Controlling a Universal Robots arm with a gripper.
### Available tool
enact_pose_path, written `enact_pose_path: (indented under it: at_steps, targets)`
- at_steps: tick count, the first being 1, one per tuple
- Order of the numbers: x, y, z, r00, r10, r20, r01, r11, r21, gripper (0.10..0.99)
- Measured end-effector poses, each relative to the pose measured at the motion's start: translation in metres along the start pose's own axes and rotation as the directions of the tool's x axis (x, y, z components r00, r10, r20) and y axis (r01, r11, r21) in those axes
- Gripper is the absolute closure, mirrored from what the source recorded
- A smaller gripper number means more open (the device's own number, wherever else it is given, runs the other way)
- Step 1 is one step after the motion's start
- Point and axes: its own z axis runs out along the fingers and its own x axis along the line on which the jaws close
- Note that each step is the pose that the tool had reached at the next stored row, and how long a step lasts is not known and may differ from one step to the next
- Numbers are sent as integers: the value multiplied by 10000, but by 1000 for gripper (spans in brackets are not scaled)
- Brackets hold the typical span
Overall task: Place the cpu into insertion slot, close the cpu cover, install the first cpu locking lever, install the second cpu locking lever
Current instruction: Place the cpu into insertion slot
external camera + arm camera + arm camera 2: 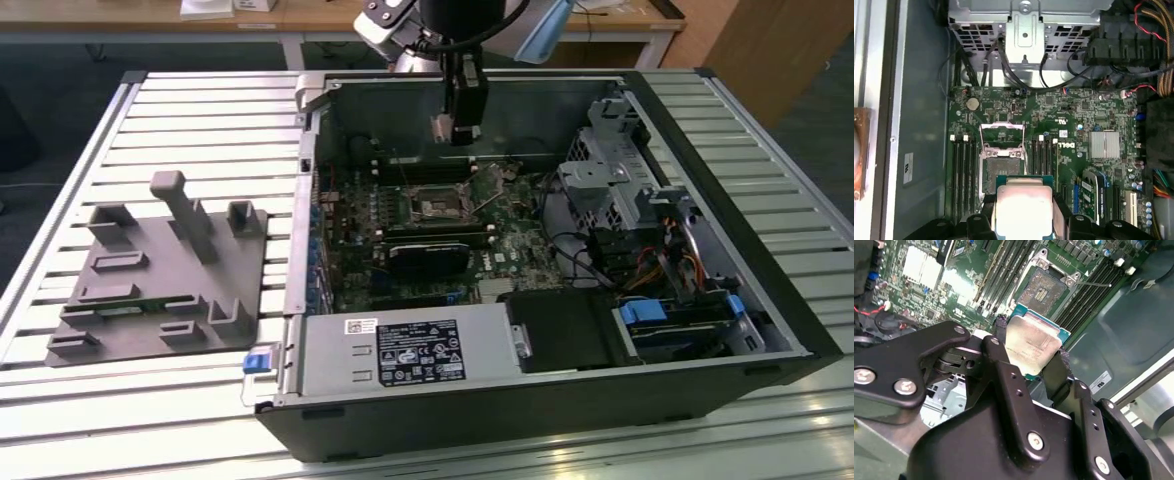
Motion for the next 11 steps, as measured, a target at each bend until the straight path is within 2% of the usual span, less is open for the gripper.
enact_pose_path:
  at_steps: [6,11]
  targets:
    - [0,-5,48,9998,204,16,-204,9998,-2,549]
    - [-1,-12,93,9991,-424,-34,424,9991,8,549]
